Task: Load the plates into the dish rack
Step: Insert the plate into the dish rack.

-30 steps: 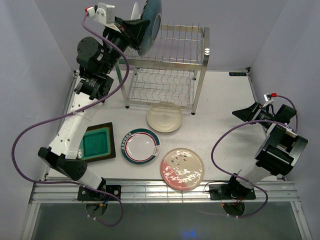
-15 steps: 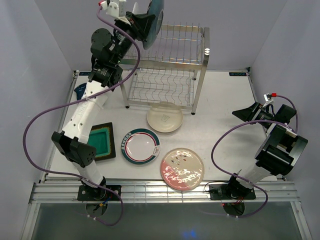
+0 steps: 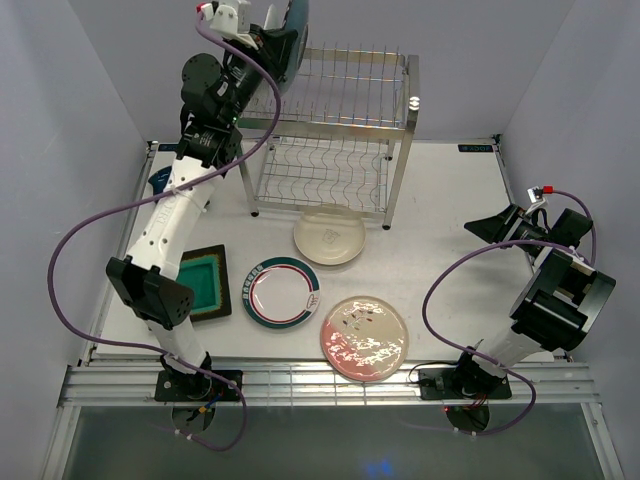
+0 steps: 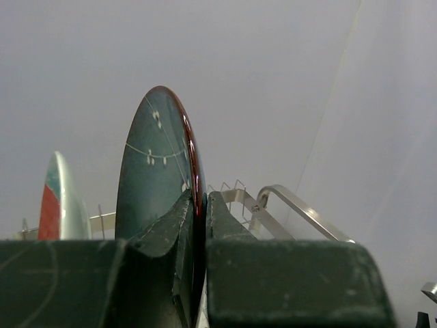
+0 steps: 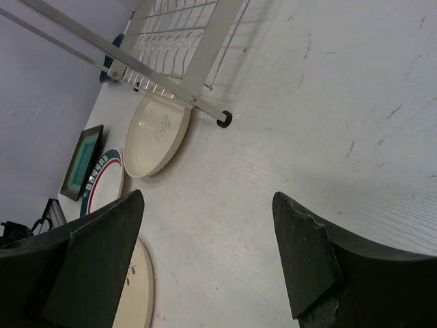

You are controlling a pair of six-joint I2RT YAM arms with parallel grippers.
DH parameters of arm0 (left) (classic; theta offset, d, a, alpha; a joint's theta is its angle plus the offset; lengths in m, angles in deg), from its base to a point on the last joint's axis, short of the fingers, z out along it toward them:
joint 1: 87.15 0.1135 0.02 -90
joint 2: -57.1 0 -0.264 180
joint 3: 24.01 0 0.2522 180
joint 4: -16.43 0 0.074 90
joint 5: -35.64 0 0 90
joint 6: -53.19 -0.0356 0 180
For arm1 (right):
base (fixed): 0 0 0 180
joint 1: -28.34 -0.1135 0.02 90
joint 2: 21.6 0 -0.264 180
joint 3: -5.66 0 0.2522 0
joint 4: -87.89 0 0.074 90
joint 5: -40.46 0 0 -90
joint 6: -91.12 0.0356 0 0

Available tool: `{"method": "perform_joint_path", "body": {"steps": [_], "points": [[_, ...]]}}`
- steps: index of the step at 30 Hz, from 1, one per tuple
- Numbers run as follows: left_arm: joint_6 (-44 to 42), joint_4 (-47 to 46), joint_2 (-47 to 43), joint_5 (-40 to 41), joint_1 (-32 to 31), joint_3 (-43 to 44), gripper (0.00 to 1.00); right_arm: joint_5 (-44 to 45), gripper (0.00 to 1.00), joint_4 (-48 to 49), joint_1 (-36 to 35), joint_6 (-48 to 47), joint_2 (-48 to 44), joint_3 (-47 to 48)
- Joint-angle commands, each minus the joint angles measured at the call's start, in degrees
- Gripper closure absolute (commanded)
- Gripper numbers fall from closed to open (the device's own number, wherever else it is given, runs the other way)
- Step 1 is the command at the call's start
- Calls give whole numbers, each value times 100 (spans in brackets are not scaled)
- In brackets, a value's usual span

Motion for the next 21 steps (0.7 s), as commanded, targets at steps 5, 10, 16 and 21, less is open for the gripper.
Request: {"method": "perform_joint_path", "body": {"steps": [5,10,16,21], "points": [[-1,-1182,-416,121,364,146,100,-100,19,98,4,-13,-21,65],[148,-1314,-486,183,619,-11,100,-109,19,89,4,-13,-12,65],[638,-1367,-504,200,821,-161,100,-118,18,89,4,-5,5,65],[1079,-1402,-478,332,918,-284,100,-109,19,98,4,-13,5,65]]}}
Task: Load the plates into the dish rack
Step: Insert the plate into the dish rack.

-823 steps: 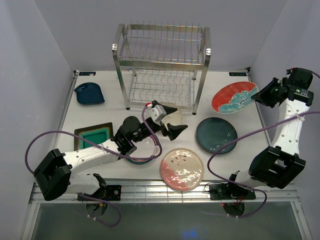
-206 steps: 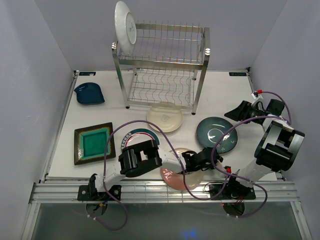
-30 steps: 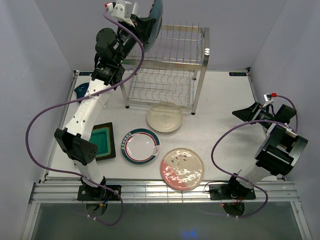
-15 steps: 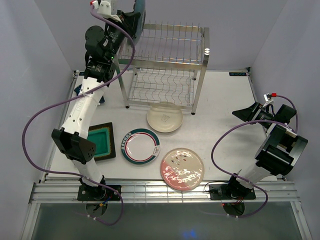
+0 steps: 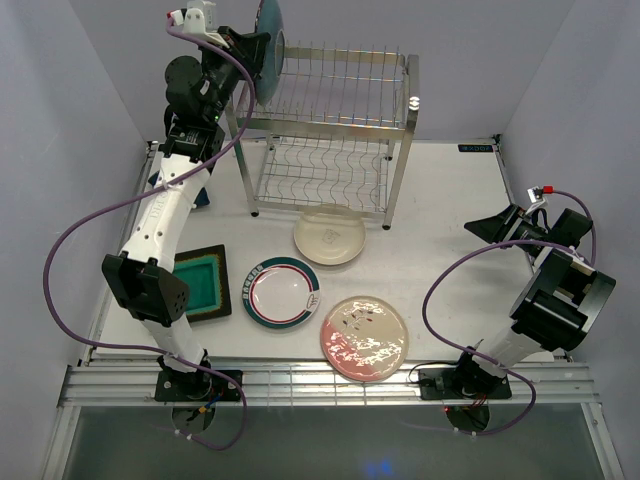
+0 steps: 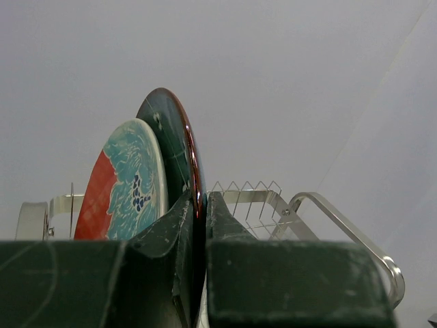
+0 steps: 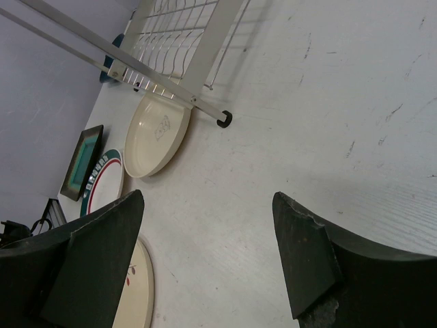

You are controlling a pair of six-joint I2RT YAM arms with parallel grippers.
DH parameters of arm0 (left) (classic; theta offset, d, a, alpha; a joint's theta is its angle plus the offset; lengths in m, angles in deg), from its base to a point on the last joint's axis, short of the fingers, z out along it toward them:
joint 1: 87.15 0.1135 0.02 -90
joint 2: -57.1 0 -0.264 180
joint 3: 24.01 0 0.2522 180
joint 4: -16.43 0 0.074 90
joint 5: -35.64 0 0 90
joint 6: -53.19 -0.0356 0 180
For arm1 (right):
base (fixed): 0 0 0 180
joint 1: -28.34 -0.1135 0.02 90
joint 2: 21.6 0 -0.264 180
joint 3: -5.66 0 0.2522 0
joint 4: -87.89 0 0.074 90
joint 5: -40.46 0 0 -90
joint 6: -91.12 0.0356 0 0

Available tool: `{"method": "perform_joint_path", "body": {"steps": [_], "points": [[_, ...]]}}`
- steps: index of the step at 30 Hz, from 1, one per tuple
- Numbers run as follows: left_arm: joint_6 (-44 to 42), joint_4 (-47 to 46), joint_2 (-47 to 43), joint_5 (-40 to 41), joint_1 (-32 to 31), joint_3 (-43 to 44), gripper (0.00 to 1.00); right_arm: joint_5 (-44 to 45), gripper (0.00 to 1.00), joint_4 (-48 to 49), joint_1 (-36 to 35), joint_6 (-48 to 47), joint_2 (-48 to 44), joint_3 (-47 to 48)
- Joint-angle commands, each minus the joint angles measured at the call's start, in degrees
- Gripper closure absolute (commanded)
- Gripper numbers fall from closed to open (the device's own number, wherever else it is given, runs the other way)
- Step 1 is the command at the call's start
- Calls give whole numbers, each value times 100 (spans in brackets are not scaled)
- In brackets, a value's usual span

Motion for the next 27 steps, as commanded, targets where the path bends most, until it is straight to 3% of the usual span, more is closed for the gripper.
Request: {"method": "perform_joint_path", "body": {"steps": [1,10,22,27], "points": [[210,-1183,-475,345,140,140,100,-109,18,98,4,-13,3,74],[-388,-1254,-651,451,166,-62,100,-136,18,89,4,-5,30,83],[772,-1139,-555,530,307,-273,100,-144,19,72,4,-5,21,92],[790,-1105,-493,469,333,-265,100,-162,19,63,4,-13,21,92]]}}
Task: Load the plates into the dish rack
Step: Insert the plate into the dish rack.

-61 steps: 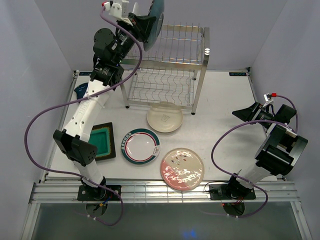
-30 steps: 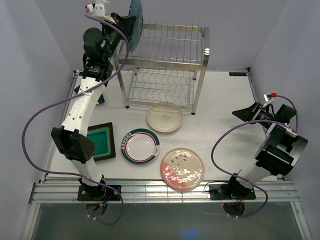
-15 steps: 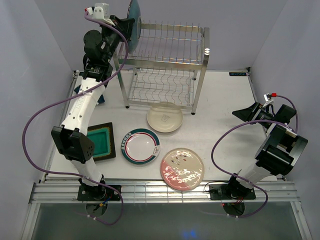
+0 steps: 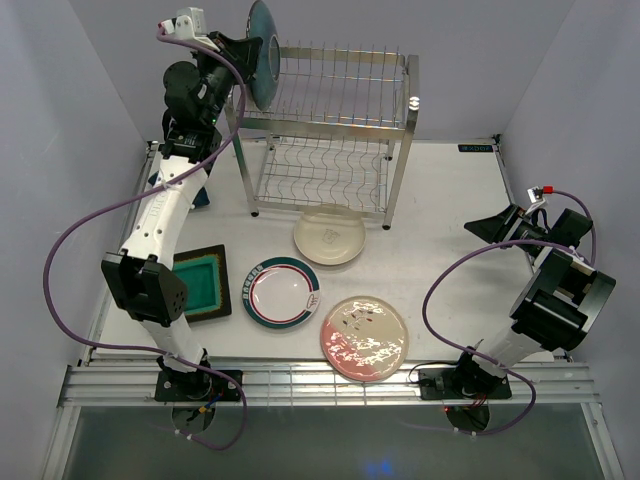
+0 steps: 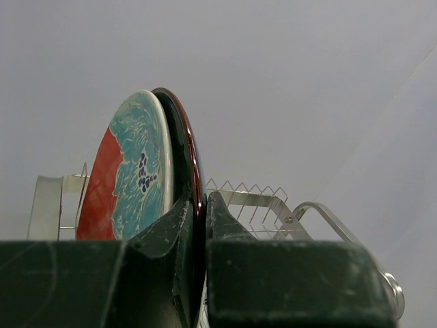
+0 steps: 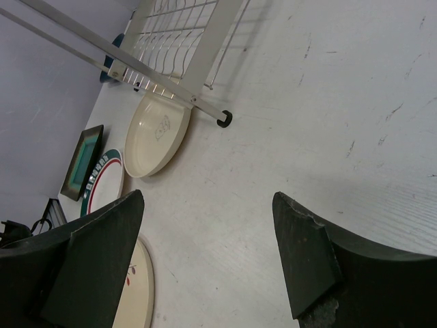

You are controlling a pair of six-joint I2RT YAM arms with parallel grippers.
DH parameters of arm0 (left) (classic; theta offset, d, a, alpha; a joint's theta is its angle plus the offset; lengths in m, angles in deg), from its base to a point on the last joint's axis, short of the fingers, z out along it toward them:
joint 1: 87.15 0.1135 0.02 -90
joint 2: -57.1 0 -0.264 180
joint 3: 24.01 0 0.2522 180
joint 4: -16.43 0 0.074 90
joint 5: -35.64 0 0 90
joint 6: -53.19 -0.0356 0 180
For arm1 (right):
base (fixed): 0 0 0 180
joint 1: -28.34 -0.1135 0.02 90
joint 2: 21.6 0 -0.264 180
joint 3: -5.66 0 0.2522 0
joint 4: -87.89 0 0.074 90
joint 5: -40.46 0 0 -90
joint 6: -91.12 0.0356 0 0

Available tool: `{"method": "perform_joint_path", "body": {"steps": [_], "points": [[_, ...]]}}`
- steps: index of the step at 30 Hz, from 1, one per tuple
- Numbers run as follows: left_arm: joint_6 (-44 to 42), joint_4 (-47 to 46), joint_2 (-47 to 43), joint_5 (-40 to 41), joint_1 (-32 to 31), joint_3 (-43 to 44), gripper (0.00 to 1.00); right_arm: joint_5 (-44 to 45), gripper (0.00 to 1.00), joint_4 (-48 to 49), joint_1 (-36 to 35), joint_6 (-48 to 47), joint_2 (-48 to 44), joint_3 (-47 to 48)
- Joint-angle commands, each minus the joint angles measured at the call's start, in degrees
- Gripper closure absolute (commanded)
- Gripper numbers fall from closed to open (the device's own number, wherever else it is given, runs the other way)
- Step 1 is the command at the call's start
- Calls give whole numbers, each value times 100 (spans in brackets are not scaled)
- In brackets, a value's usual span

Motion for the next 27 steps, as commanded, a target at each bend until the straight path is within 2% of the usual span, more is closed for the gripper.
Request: {"method": "perform_joint_path", "body": {"steps": [1,9,23,27], "points": [[106,-738,-393,228,139,168,100,-149,19,63,4,-13,23,92],[273,-473,-94,-185,236,405,100,-149,19,45,4,-13,32,100],[-17,-438,135,-106,236,546,100,-158,19,37,4,-13,85,127],[-26,-420,188,-71,236,555,91,-158,19,37,4,-13,93,127]]}}
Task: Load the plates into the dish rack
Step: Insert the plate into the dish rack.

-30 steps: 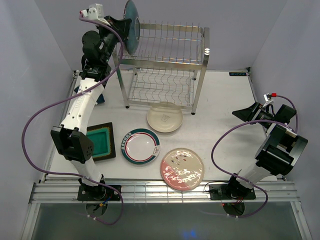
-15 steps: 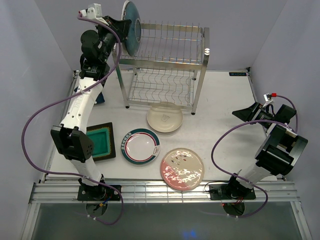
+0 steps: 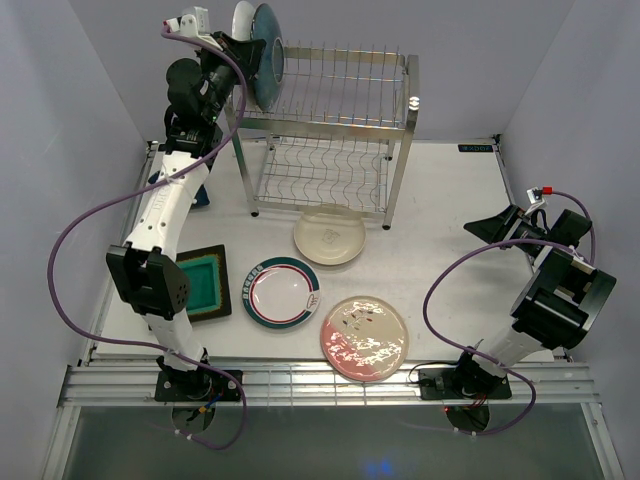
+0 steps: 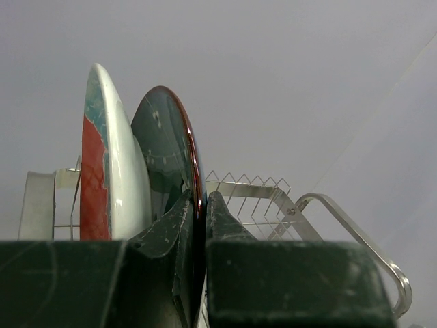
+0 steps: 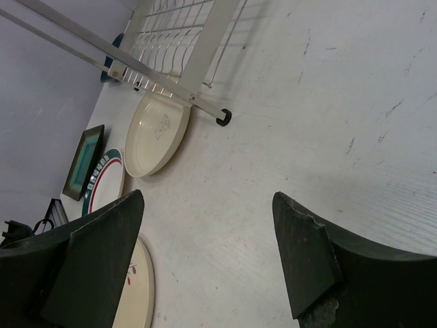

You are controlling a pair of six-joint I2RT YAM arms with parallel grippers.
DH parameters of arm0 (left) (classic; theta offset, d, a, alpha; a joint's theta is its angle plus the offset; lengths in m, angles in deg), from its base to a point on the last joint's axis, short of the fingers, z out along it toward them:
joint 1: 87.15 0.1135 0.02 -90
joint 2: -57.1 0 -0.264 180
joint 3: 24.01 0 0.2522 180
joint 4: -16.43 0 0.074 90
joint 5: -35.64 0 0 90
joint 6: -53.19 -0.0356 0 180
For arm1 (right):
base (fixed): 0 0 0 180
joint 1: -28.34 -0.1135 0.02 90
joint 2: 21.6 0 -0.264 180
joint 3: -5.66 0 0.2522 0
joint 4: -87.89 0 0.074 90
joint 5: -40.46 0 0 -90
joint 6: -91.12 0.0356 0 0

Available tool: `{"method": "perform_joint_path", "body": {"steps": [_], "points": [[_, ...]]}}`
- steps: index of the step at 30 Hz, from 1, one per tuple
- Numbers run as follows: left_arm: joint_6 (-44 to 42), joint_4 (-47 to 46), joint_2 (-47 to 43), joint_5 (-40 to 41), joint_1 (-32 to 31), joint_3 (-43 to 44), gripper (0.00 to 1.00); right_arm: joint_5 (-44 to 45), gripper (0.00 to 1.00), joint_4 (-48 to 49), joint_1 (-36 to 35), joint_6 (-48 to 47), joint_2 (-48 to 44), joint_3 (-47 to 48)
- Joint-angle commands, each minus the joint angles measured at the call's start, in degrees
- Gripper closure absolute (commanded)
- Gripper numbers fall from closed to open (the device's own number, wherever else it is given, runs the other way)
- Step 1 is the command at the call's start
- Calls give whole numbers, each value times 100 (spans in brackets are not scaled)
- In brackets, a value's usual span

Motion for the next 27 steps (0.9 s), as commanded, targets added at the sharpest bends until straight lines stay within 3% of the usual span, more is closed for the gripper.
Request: {"method": "perform_joint_path", "body": {"steps": [1,4,8,12,27], "points": [[-146,-495,-100,242,140,336,89,-168,19,39,4,-16,28,127],[-155,-416,-100,434,148,328,80,-177,19,39,4,-7,45,135],[-155,-416,-144,584,140,284,58,-195,19,39,4,-7,45,135],[-216,-389,-171,707,140,284,49,-195,18,30,4,-7,54,144],[-225,-477,-680,672,140,38,47,-204,19,21,4,-7,63,144]]}}
